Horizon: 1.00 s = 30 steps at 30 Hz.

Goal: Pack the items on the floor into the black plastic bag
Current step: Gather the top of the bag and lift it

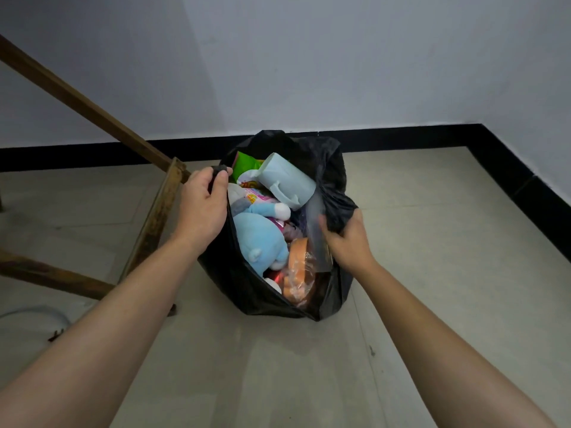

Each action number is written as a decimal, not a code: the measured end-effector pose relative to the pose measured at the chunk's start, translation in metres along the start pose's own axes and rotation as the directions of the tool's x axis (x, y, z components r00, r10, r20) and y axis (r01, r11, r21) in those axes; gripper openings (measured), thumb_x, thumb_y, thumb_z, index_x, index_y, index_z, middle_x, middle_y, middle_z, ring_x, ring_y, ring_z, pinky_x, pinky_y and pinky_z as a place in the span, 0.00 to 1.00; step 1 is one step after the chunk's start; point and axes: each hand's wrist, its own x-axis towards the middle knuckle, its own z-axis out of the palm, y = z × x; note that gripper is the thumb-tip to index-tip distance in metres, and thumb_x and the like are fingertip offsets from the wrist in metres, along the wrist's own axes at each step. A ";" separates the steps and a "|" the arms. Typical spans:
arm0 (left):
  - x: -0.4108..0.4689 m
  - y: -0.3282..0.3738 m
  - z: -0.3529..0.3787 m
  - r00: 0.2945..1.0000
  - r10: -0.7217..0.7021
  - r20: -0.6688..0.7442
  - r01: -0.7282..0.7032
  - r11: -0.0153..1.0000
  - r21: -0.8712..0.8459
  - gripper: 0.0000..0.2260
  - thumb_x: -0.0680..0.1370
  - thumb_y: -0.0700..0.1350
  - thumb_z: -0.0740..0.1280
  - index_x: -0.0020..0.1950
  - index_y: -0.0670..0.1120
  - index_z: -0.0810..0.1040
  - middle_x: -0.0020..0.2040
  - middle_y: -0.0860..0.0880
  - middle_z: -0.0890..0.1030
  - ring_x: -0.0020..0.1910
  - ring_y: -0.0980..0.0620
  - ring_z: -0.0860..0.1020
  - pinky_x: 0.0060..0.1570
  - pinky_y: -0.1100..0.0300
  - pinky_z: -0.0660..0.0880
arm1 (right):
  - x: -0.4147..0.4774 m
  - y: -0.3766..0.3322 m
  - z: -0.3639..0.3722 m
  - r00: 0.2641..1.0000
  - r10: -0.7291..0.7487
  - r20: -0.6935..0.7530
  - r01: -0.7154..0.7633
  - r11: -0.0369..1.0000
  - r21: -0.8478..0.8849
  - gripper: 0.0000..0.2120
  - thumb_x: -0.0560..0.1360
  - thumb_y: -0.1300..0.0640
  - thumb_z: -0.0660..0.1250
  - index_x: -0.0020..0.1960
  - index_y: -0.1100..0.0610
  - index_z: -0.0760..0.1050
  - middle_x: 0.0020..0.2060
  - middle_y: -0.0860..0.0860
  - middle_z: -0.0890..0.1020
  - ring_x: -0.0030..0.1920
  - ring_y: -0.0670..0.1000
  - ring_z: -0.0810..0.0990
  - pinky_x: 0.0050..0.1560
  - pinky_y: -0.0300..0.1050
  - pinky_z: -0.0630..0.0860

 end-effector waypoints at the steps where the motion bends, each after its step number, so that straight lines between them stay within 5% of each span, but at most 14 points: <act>1: -0.001 0.000 0.001 1.000 -0.011 0.012 0.011 1.000 0.004 0.13 0.83 0.49 0.59 0.57 0.45 0.80 0.56 0.45 0.80 0.55 0.50 0.78 0.55 0.53 0.76 | -0.003 -0.001 0.002 0.999 0.048 0.011 -0.048 0.999 -0.009 0.30 0.71 0.40 0.72 0.65 0.54 0.66 0.59 0.50 0.71 0.62 0.50 0.72 0.64 0.54 0.74; 4: -0.002 0.001 0.005 1.000 0.001 0.015 -0.001 0.999 0.034 0.12 0.83 0.48 0.59 0.57 0.44 0.79 0.56 0.45 0.79 0.54 0.52 0.77 0.49 0.63 0.73 | -0.018 -0.008 -0.001 0.997 0.070 0.020 -0.071 0.994 0.082 0.50 0.62 0.31 0.75 0.74 0.42 0.52 0.67 0.39 0.57 0.73 0.47 0.60 0.72 0.46 0.63; 6: 0.000 -0.001 0.008 1.000 0.007 0.008 -0.007 1.000 0.015 0.12 0.82 0.48 0.60 0.55 0.45 0.80 0.55 0.44 0.79 0.53 0.50 0.77 0.53 0.56 0.75 | -0.023 -0.020 -0.007 0.998 0.049 -0.049 -0.042 0.990 0.135 0.52 0.62 0.27 0.71 0.77 0.41 0.48 0.71 0.38 0.53 0.75 0.45 0.54 0.74 0.46 0.58; 9: 0.002 -0.002 0.010 1.000 -0.030 0.006 0.030 1.000 -0.005 0.14 0.81 0.51 0.60 0.54 0.44 0.80 0.54 0.44 0.79 0.53 0.48 0.78 0.57 0.44 0.76 | -0.010 -0.046 -0.021 0.979 0.022 -0.201 0.015 0.984 0.179 0.36 0.73 0.29 0.59 0.75 0.44 0.59 0.75 0.48 0.58 0.77 0.47 0.55 0.75 0.48 0.57; 12: 0.001 0.000 0.012 0.999 -0.044 0.006 0.045 0.999 -0.018 0.15 0.81 0.52 0.60 0.53 0.43 0.79 0.53 0.43 0.79 0.52 0.47 0.78 0.56 0.42 0.76 | 0.012 -0.062 -0.031 0.965 0.010 -0.264 0.026 0.991 0.131 0.25 0.74 0.29 0.55 0.60 0.43 0.75 0.64 0.50 0.73 0.68 0.48 0.67 0.71 0.51 0.66; 15: 0.001 0.001 0.012 0.999 -0.047 0.013 0.047 0.999 -0.023 0.13 0.82 0.50 0.60 0.54 0.45 0.80 0.54 0.44 0.79 0.53 0.49 0.78 0.57 0.45 0.76 | 0.015 -0.047 -0.018 0.975 0.215 -0.048 -0.220 0.962 -0.162 0.33 0.66 0.23 0.63 0.61 0.44 0.72 0.65 0.52 0.70 0.69 0.55 0.65 0.71 0.57 0.65; 17: 0.001 0.001 0.010 0.999 -0.039 0.006 0.039 0.999 -0.035 0.12 0.81 0.51 0.60 0.54 0.47 0.80 0.55 0.45 0.79 0.53 0.49 0.78 0.58 0.46 0.76 | -0.003 -0.019 -0.007 0.896 0.443 0.037 -0.414 0.861 -0.295 0.46 0.61 0.26 0.71 0.70 0.47 0.61 0.69 0.56 0.63 0.71 0.59 0.63 0.71 0.60 0.65; 20: -0.001 0.000 0.007 0.999 -0.034 -0.006 0.033 0.998 -0.044 0.10 0.82 0.50 0.60 0.54 0.51 0.80 0.56 0.45 0.80 0.55 0.51 0.78 0.58 0.53 0.75 | -0.027 0.022 -0.008 0.783 0.621 -0.032 -0.616 0.769 -0.168 0.53 0.65 0.35 0.75 0.77 0.53 0.50 0.72 0.61 0.61 0.70 0.65 0.66 0.68 0.59 0.69; 22: -0.001 -0.002 0.005 1.000 -0.025 0.005 0.025 0.999 -0.021 0.10 0.82 0.50 0.60 0.54 0.50 0.80 0.57 0.46 0.79 0.55 0.51 0.77 0.58 0.54 0.75 | -0.033 0.031 -0.010 0.767 0.641 0.019 -0.636 0.765 -0.105 0.46 0.71 0.37 0.72 0.78 0.55 0.52 0.71 0.62 0.67 0.68 0.65 0.70 0.66 0.57 0.72; 26: -0.006 0.001 0.006 1.000 0.007 -0.031 -0.004 0.995 0.098 0.13 0.82 0.50 0.61 0.54 0.43 0.80 0.57 0.47 0.70 0.57 0.50 0.73 0.61 0.60 0.68 | -0.029 0.026 -0.004 0.908 0.419 0.010 -0.362 0.796 -0.485 0.21 0.83 0.45 0.57 0.61 0.62 0.72 0.56 0.64 0.80 0.56 0.65 0.79 0.50 0.51 0.73; 30: -0.017 0.008 0.010 0.997 0.071 -0.034 -0.063 0.978 0.196 0.11 0.82 0.51 0.61 0.51 0.43 0.75 0.67 0.45 0.64 0.67 0.49 0.66 0.66 0.63 0.61 | -0.029 0.035 -0.007 0.961 0.257 -0.101 -0.261 0.726 -0.636 0.12 0.84 0.55 0.54 0.54 0.62 0.72 0.47 0.63 0.82 0.46 0.65 0.80 0.41 0.51 0.71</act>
